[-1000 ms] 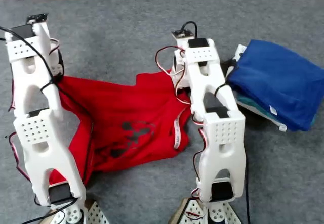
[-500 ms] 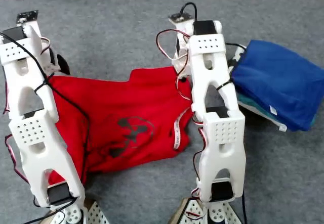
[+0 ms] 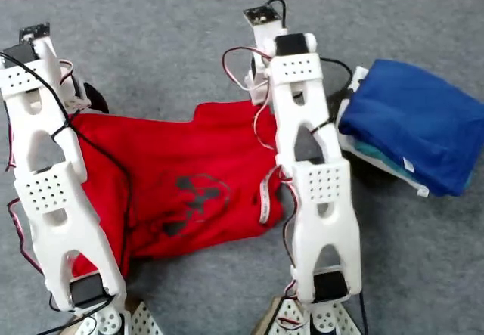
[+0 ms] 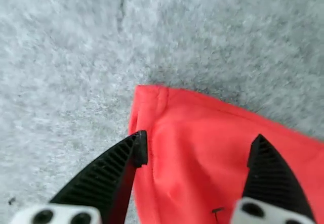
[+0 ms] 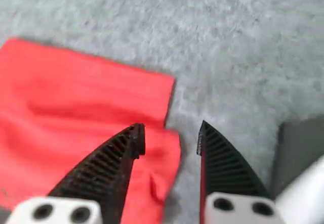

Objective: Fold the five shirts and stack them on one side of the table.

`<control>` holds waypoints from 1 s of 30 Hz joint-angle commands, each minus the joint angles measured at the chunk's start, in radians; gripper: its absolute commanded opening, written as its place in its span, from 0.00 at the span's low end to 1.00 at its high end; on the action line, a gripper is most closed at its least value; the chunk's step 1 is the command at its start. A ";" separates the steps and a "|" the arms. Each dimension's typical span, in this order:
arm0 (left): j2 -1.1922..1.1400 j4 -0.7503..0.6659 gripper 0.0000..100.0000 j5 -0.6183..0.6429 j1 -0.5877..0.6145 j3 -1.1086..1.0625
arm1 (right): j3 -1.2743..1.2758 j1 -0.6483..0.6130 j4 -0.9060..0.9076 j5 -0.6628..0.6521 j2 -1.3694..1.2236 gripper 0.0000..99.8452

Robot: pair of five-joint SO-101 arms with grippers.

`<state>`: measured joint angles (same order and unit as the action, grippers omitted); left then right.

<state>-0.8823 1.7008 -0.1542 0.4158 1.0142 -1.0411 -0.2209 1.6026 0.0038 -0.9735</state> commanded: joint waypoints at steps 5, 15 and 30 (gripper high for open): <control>-0.064 -0.091 0.28 0.210 0.006 0.028 | -0.182 -0.016 -0.060 0.043 -0.197 0.18; -0.139 -0.126 0.28 0.256 0.011 0.032 | -0.424 -0.012 0.008 0.035 -0.371 0.18; -0.171 -0.149 0.28 0.256 0.012 0.035 | -0.541 0.002 0.052 0.041 -0.432 0.03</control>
<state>-1.0526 1.5689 0.0974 0.4173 1.0280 -1.5597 -0.2163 1.6517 0.0361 -1.4062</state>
